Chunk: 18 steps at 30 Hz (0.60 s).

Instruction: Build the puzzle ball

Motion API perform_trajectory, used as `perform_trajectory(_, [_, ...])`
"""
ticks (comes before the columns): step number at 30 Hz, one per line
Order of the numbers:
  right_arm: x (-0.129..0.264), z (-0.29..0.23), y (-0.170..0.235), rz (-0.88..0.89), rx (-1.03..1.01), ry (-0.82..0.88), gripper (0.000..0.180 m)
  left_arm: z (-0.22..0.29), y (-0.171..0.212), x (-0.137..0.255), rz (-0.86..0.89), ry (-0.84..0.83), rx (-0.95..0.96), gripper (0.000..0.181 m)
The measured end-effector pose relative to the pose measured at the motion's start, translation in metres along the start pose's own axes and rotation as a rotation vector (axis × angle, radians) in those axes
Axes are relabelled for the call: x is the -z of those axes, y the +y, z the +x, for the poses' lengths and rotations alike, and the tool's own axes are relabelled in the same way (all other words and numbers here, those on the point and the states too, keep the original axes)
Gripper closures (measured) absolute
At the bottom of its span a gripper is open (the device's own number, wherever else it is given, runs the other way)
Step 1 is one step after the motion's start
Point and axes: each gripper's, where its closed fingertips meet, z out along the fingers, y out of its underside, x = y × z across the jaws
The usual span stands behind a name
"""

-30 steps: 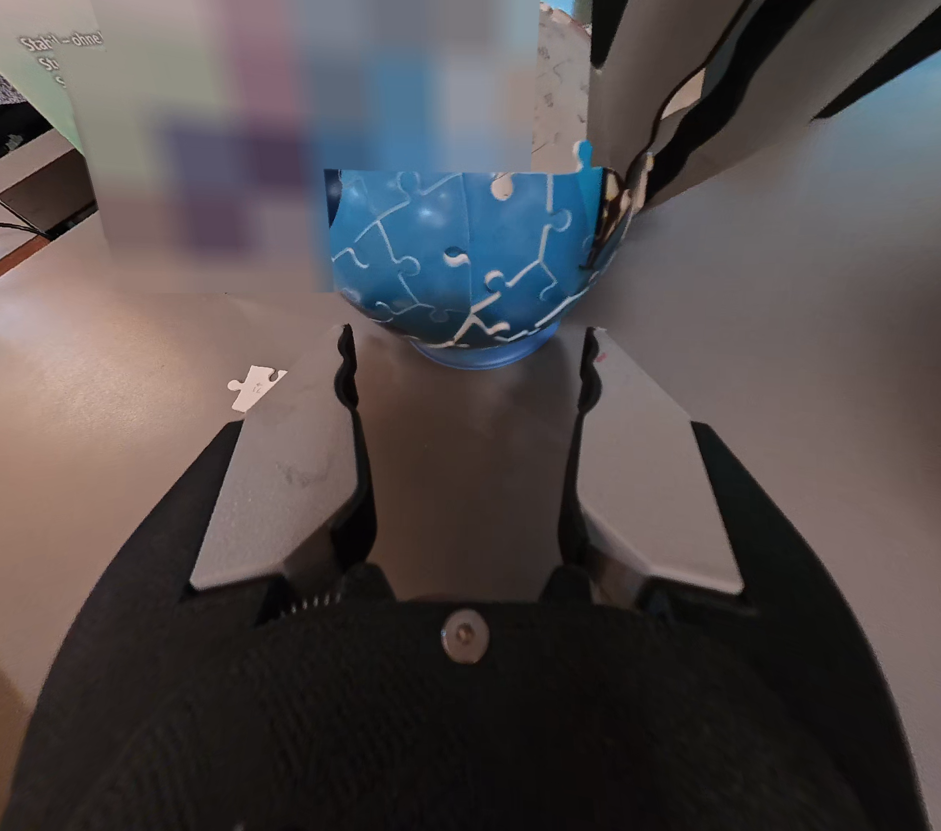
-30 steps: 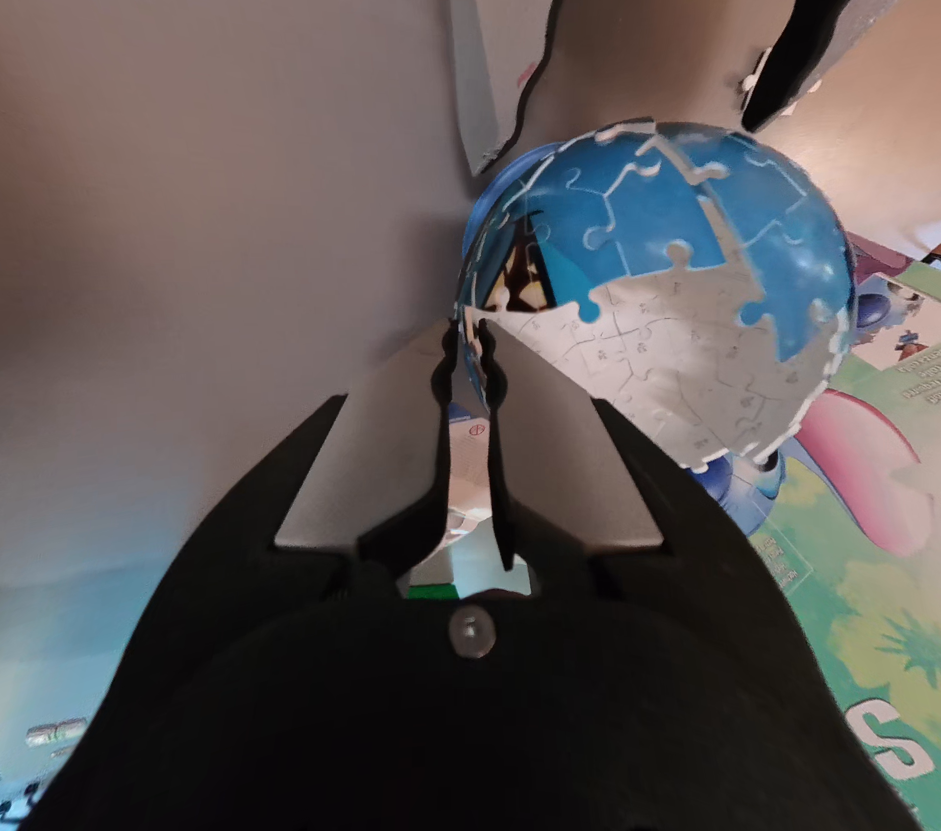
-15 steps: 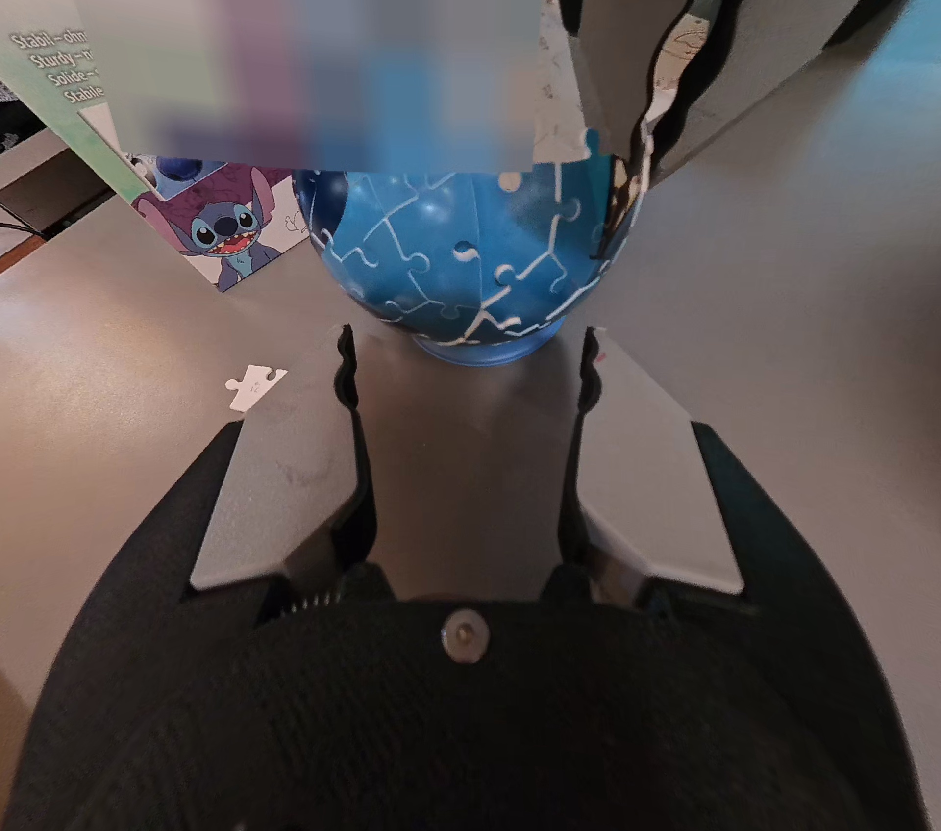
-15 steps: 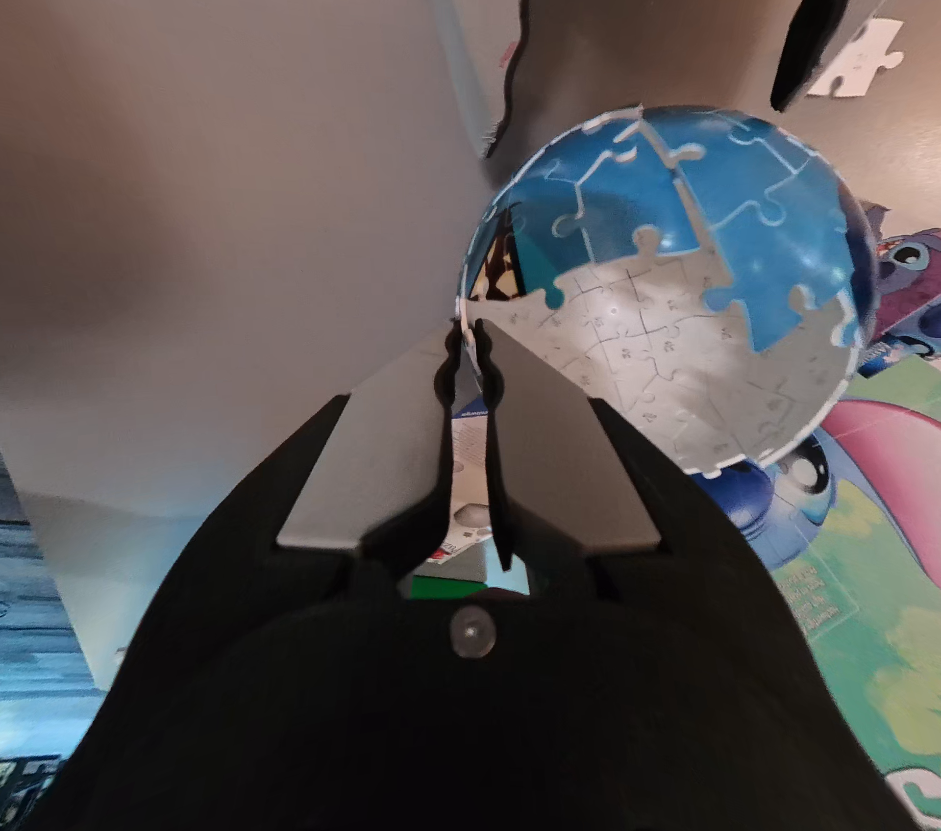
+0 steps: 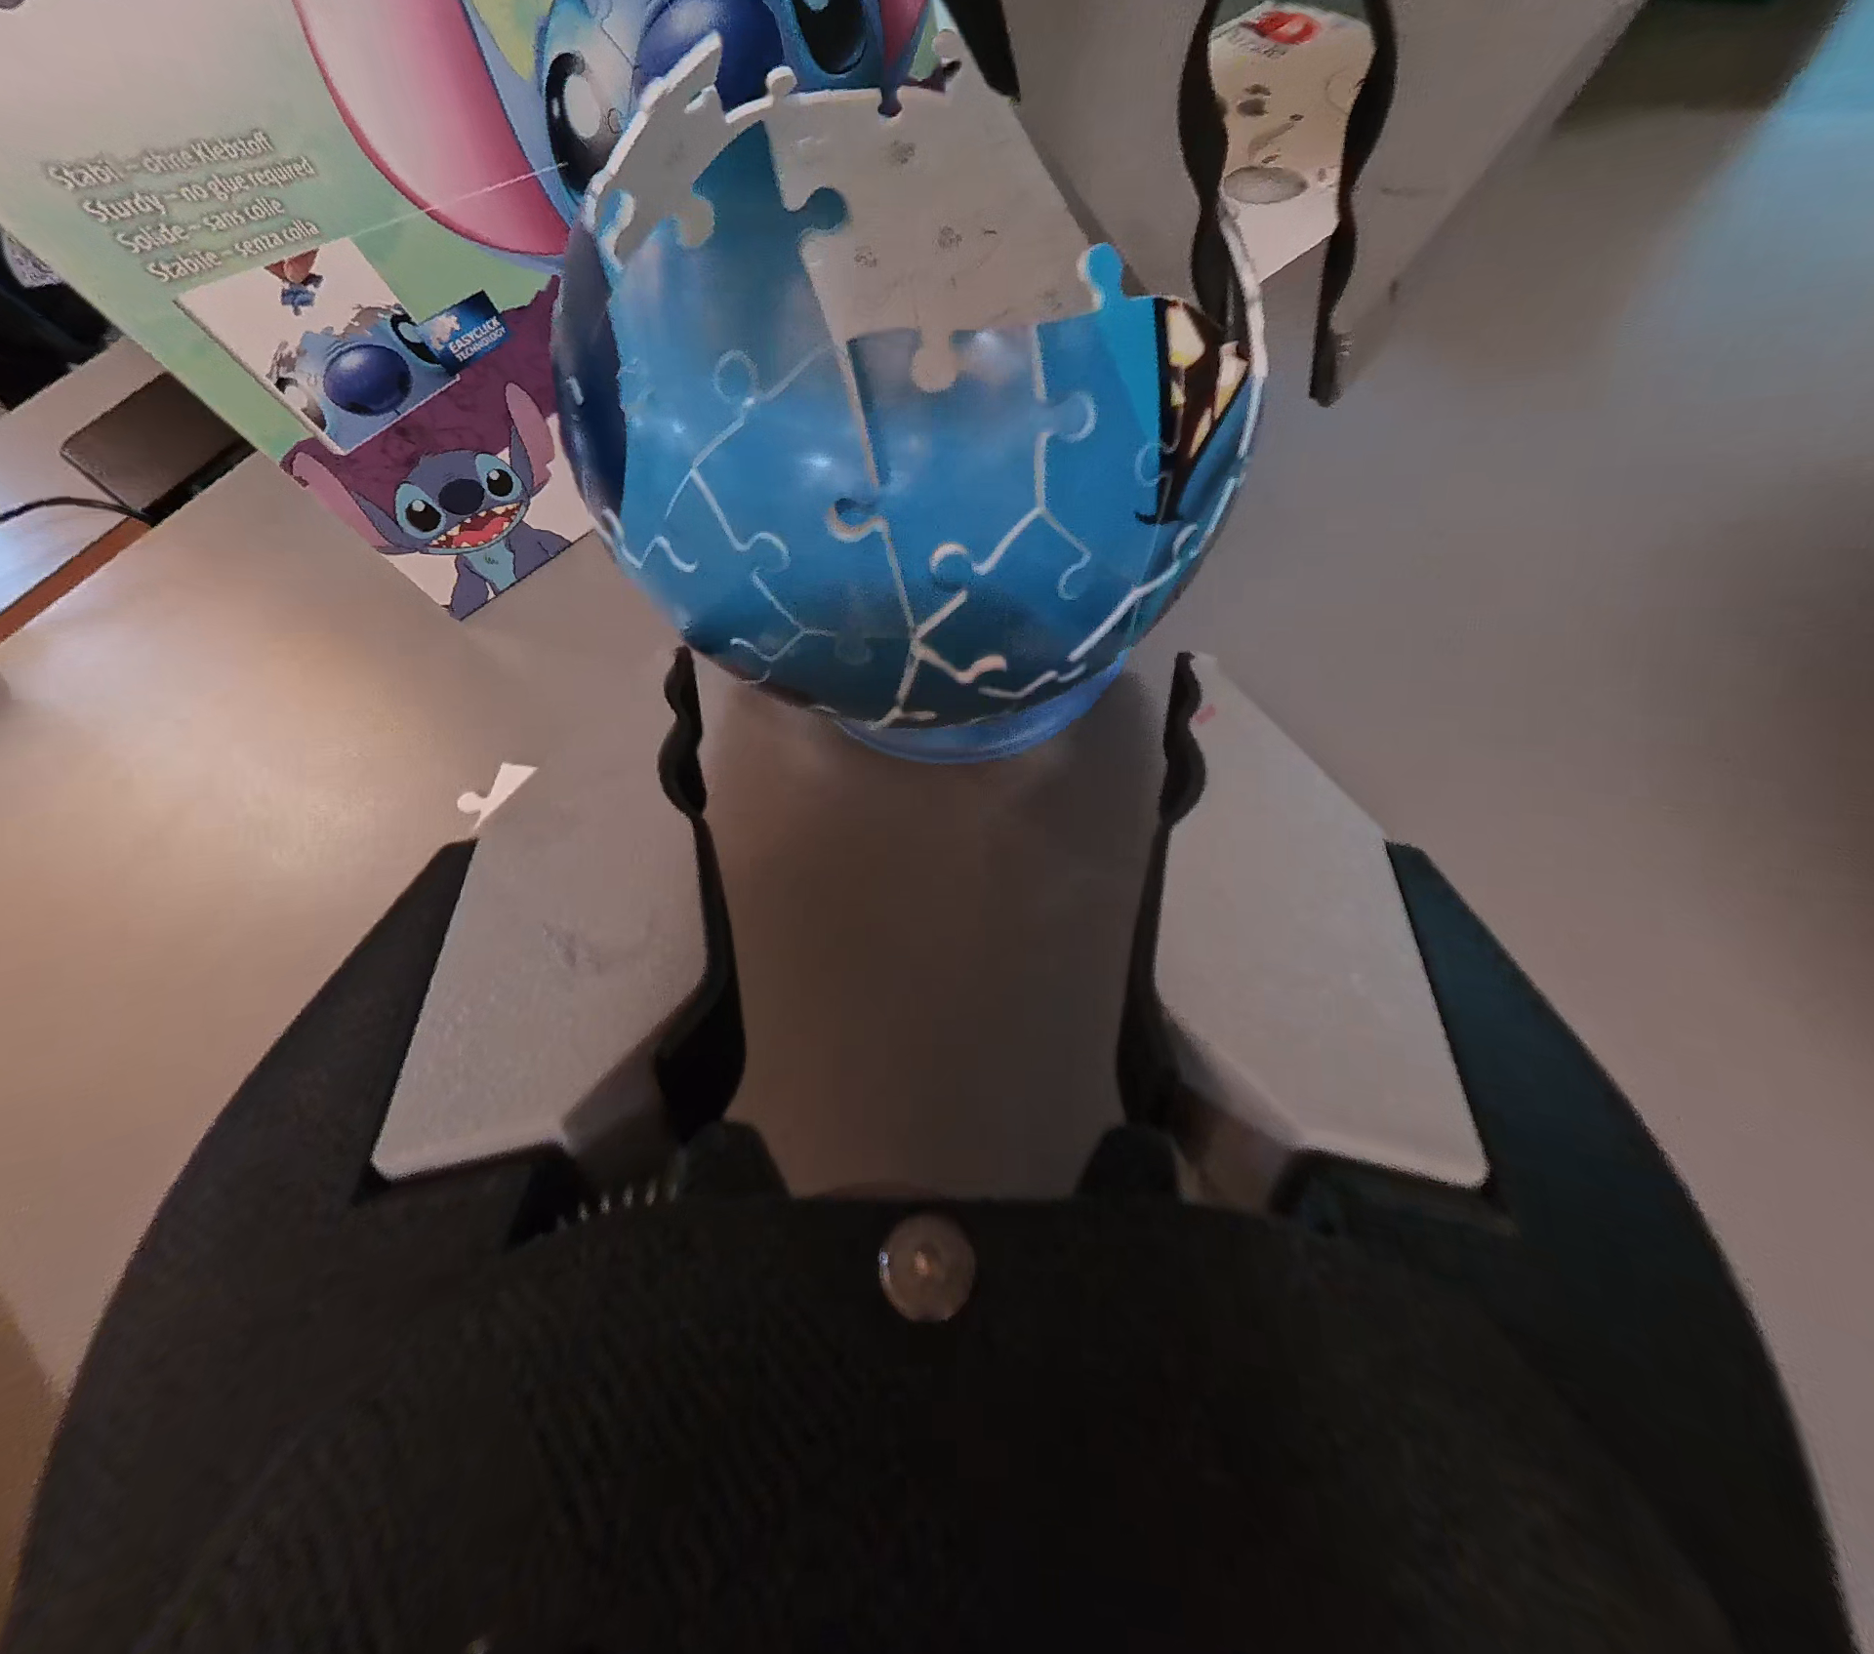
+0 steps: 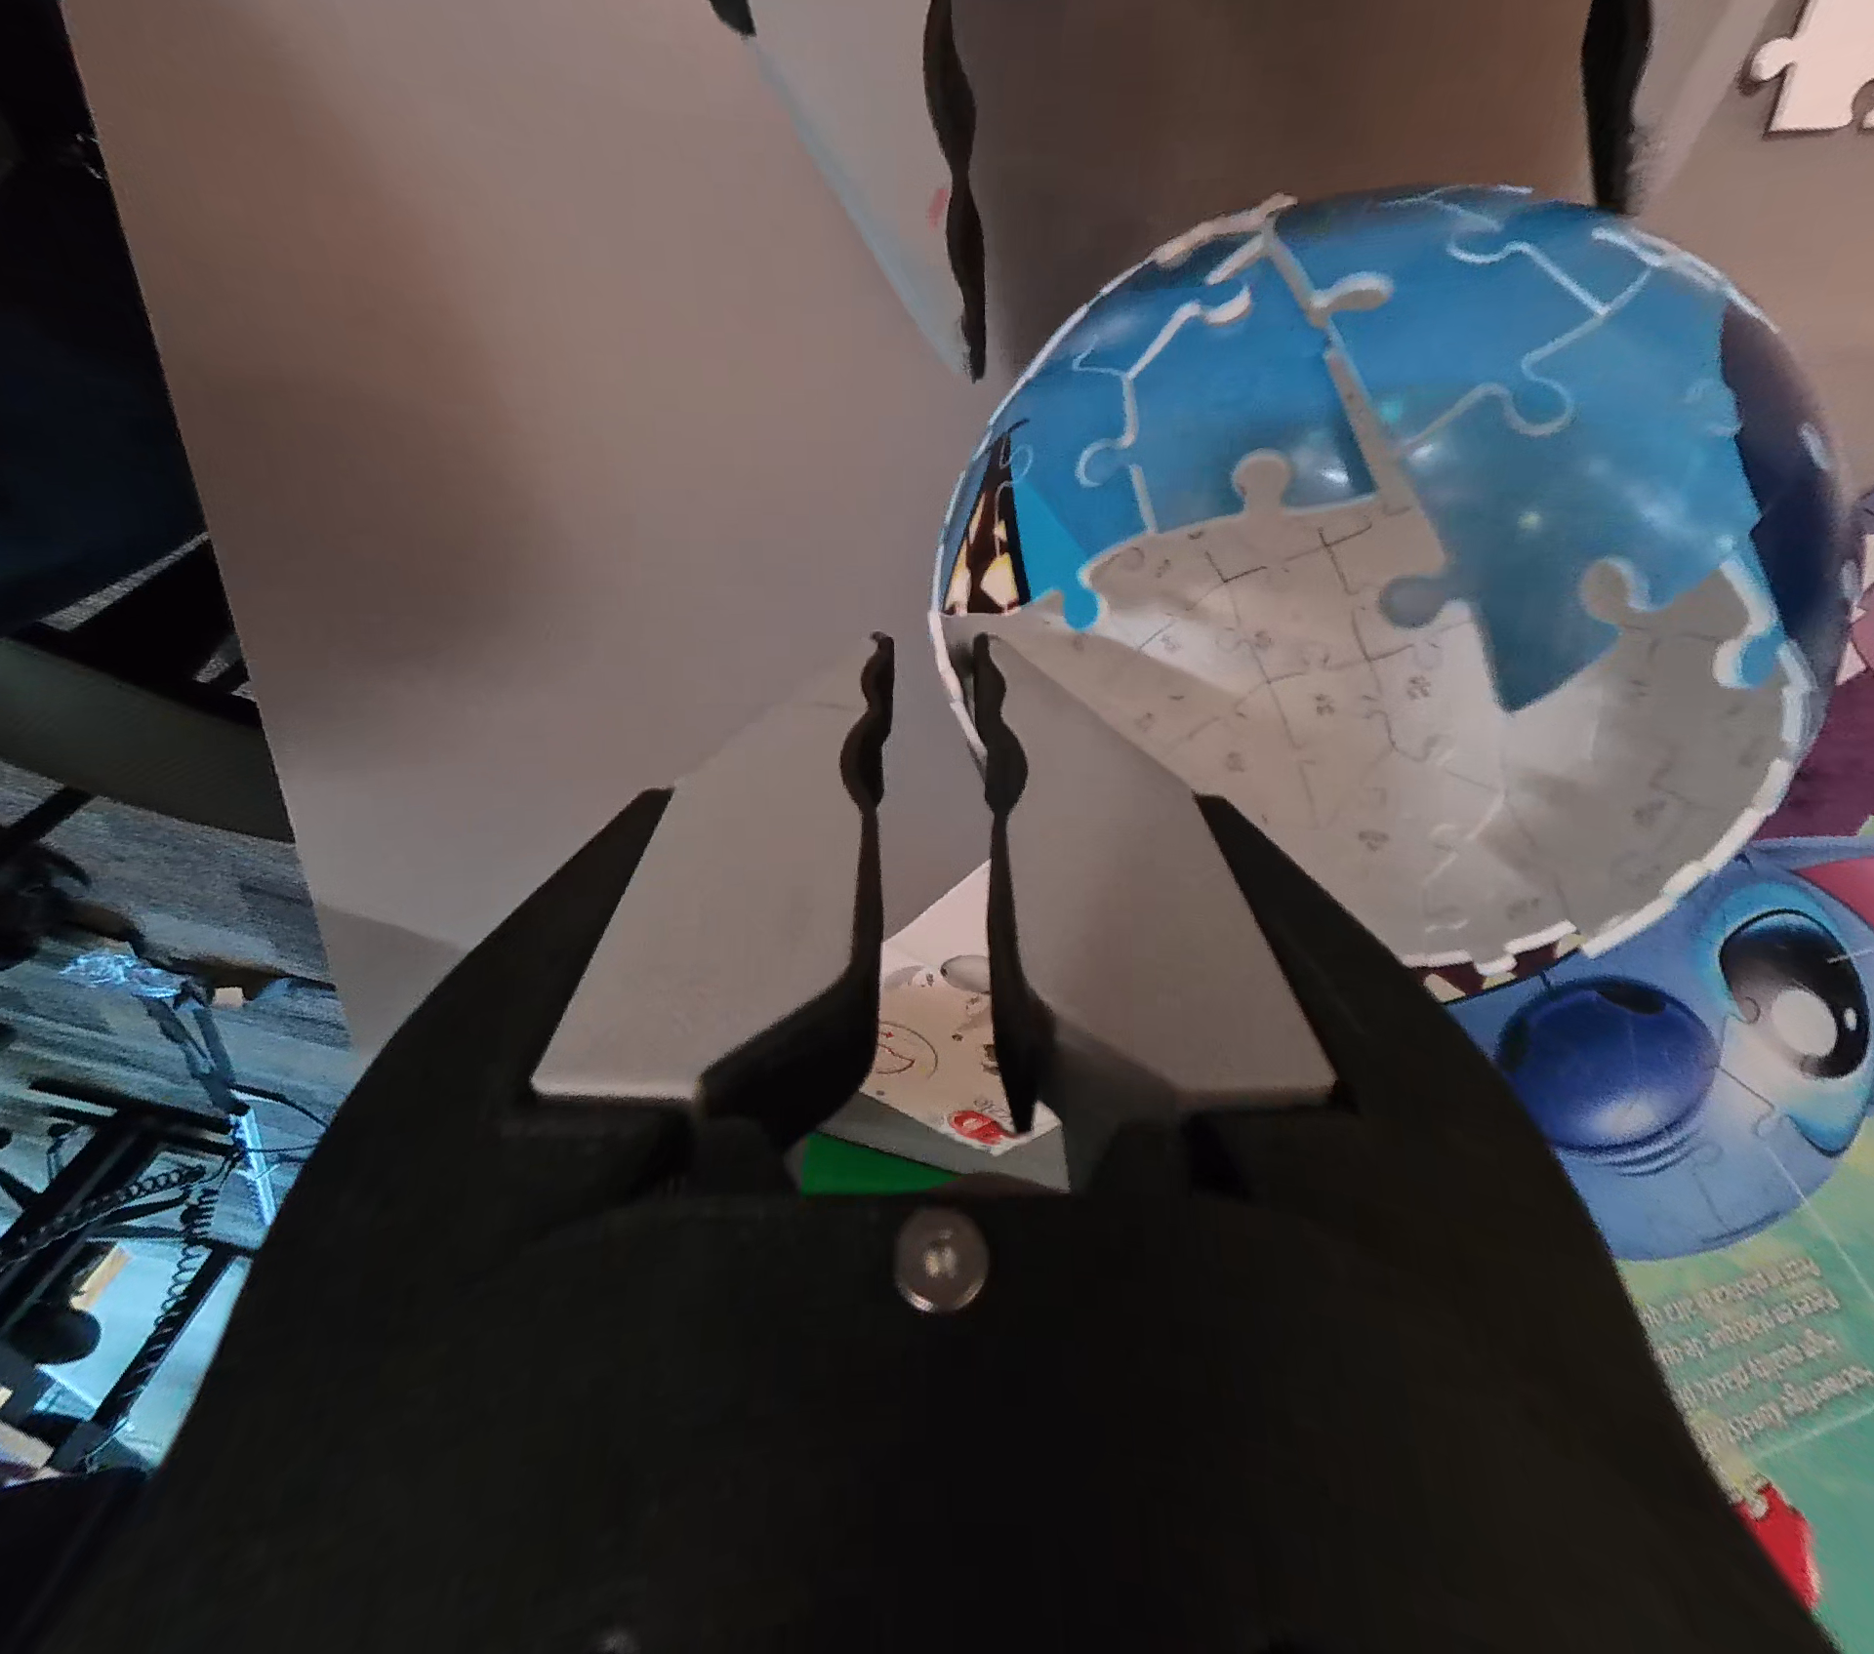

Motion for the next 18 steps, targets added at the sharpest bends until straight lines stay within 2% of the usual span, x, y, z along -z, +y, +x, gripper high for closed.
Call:
perform_trajectory(1, [-0.0005,0.0003,-0.0004,0.001,0.000,0.007,0.168,-0.0006,0.0002,-0.0011,-0.005,-0.013,-0.007,0.091])
perform_trajectory(4, [-0.0017,0.0040,-0.0023,0.006,-0.003,0.045,0.176,-0.0026,-0.0005,-0.0027,-0.006,-0.040,-0.008,0.092])
perform_trajectory(18, [-0.0012,0.0017,-0.0036,0.062,-0.059,0.048,0.176,0.0009,-0.0056,-0.0078,0.002,-0.054,0.044,0.088])
